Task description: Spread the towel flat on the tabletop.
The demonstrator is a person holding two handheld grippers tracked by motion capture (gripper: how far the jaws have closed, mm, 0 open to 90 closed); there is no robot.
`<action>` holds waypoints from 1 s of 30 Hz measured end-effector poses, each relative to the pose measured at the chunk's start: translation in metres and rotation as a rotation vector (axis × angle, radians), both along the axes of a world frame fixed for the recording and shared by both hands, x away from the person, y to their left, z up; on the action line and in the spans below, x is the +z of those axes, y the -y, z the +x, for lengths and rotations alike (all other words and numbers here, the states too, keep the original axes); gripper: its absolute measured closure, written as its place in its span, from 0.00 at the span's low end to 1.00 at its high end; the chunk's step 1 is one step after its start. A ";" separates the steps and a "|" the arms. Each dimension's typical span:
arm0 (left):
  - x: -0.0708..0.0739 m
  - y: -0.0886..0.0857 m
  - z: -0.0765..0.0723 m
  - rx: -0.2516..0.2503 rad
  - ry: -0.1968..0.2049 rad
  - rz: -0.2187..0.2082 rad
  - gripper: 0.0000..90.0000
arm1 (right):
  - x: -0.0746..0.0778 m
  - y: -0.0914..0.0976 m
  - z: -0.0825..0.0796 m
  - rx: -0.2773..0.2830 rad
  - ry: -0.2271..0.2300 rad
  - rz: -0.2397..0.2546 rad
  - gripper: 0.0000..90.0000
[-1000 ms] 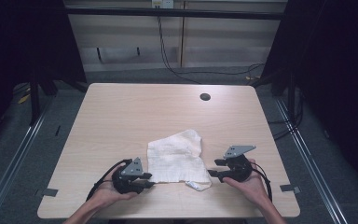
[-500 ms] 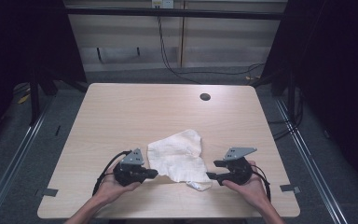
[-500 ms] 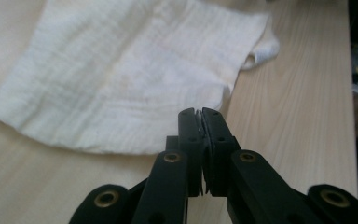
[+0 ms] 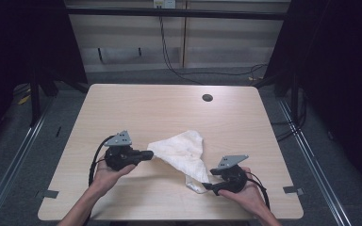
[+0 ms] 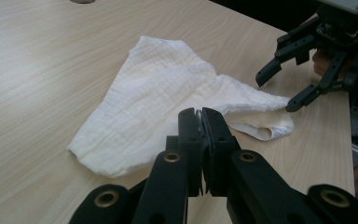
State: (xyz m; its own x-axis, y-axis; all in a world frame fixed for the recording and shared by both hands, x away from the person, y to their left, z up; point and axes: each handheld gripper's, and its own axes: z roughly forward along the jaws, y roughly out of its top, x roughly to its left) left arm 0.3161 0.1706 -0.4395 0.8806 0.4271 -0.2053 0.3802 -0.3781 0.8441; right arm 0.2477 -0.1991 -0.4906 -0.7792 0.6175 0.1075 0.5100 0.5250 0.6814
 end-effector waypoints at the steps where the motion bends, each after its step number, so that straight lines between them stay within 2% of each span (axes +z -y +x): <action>1: 0.001 -0.001 0.000 0.003 -0.002 -0.005 0.98 | -0.001 -0.003 0.000 0.005 0.000 0.005 0.42; 3: 0.004 -0.002 0.000 0.009 0.000 -0.025 0.98 | -0.002 -0.005 0.000 0.003 -0.003 0.005 0.42; 4: 0.005 -0.004 0.001 0.009 0.009 -0.022 0.98 | -0.003 -0.007 0.000 0.004 -0.001 -0.010 0.42; 5: 0.007 -0.008 0.003 0.029 0.013 -0.036 0.98 | -0.004 -0.010 -0.001 0.013 0.008 -0.031 0.44; 6: 0.007 -0.008 0.003 0.029 0.013 -0.036 0.98 | -0.004 -0.010 -0.001 0.013 0.008 -0.031 0.44; 7: 0.007 -0.013 0.004 0.042 0.015 -0.036 0.98 | -0.005 -0.010 0.000 0.000 0.021 -0.045 0.47; 10: 0.006 -0.018 0.004 0.059 0.010 -0.039 0.98 | -0.006 -0.008 0.001 -0.027 0.021 -0.049 0.49; 13: 0.003 -0.026 0.002 0.069 0.002 -0.033 0.98 | -0.002 -0.003 0.004 -0.066 0.066 -0.091 0.64; 14: 0.003 -0.026 0.002 0.069 0.002 -0.033 0.98 | -0.002 -0.003 0.004 -0.066 0.066 -0.091 0.64; 15: 0.001 -0.027 0.000 0.060 -0.001 -0.020 0.98 | -0.001 0.002 0.007 -0.096 0.075 -0.106 0.72; 17: -0.001 -0.027 -0.001 0.054 -0.006 -0.013 0.98 | 0.000 0.007 0.010 -0.118 0.089 -0.105 0.81; 18: -0.001 -0.027 -0.001 0.054 -0.006 -0.013 0.98 | 0.000 0.007 0.010 -0.118 0.089 -0.105 0.81; 19: -0.003 -0.025 -0.003 0.046 -0.010 -0.006 0.98 | 0.005 0.013 0.013 -0.140 0.109 -0.097 0.92; 20: -0.003 -0.025 -0.003 0.046 -0.010 -0.006 0.98 | 0.005 0.013 0.013 -0.140 0.109 -0.097 0.92; 21: -0.002 -0.025 -0.003 0.043 -0.009 -0.013 0.98 | 0.010 0.019 0.015 -0.163 0.112 -0.060 0.97; 22: -0.002 -0.025 -0.003 0.043 -0.009 -0.013 0.98 | 0.010 0.019 0.015 -0.163 0.112 -0.060 0.97; 23: 0.000 -0.025 -0.003 0.043 -0.010 -0.028 0.98 | 0.015 0.025 0.018 -0.172 0.115 -0.011 0.99; 24: 0.000 -0.025 -0.003 0.043 -0.010 -0.028 0.98 | 0.015 0.025 0.018 -0.172 0.115 -0.011 0.99; 25: 0.004 -0.025 -0.004 0.043 -0.005 -0.041 0.98 | 0.023 0.029 0.019 -0.174 0.124 0.020 0.99; 26: 0.004 -0.025 -0.004 0.043 -0.005 -0.041 0.98 | 0.023 0.029 0.019 -0.174 0.124 0.020 0.99; 27: 0.006 -0.025 -0.004 0.043 0.005 -0.038 0.98 | 0.028 0.032 0.019 -0.175 0.129 0.047 0.99; 28: 0.008 -0.024 -0.005 0.041 0.006 -0.048 0.98 | 0.037 0.036 0.020 -0.178 0.138 0.097 0.99; 30: 0.009 -0.024 -0.006 0.037 0.007 -0.047 0.98 | 0.044 0.039 0.020 -0.171 0.151 0.113 0.99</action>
